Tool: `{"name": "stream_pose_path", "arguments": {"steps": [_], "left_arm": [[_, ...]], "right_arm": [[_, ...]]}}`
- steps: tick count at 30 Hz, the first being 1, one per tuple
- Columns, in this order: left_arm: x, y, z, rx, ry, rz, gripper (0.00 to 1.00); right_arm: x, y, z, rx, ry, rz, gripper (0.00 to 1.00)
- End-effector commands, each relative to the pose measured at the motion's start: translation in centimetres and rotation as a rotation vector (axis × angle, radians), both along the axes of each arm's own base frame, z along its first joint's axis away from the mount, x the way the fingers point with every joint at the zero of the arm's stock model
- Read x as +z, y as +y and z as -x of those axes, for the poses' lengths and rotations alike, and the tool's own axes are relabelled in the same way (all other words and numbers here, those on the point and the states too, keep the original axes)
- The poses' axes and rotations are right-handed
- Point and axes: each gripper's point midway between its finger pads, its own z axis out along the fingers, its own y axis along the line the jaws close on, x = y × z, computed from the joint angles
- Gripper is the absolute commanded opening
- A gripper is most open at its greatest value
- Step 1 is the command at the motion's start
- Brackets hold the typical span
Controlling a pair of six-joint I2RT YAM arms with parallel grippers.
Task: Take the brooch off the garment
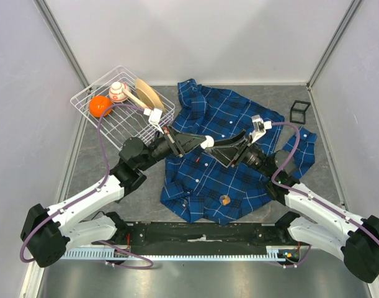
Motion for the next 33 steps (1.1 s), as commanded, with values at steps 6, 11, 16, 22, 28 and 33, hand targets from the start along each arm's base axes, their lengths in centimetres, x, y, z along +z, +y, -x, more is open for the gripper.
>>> {"name": "stream_pose_path", "arguments": {"steps": [6, 11, 16, 22, 28, 33], "left_arm": [[1.8, 0.7, 0.4, 0.035, -0.114, 0.018, 0.02], [1.6, 0.6, 0.5, 0.027, -0.115, 0.013, 0.02], [1.7, 0.3, 0.7, 0.015, -0.137, 0.009, 0.02], [1.9, 0.1, 1.5, -0.018, -0.199, 0.013, 0.02], [1.9, 0.0, 2.4, -0.039, -0.292, -0.018, 0.02], [1.8, -0.4, 3.0, -0.078, -0.328, -0.053, 0.02]], "right_arm": [[3.4, 0.0, 0.2, -0.003, -0.064, -0.101, 0.40], [3.0, 0.3, 0.2, 0.006, -0.050, -0.097, 0.33], [3.1, 0.5, 0.0, 0.011, -0.034, -0.113, 0.28], [2.2, 0.9, -0.2, 0.023, 0.026, -0.114, 0.18], [1.6, 1.1, -0.4, 0.041, 0.101, -0.128, 0.11], [1.0, 1.6, -0.3, 0.073, 0.117, -0.102, 0.10]]}}
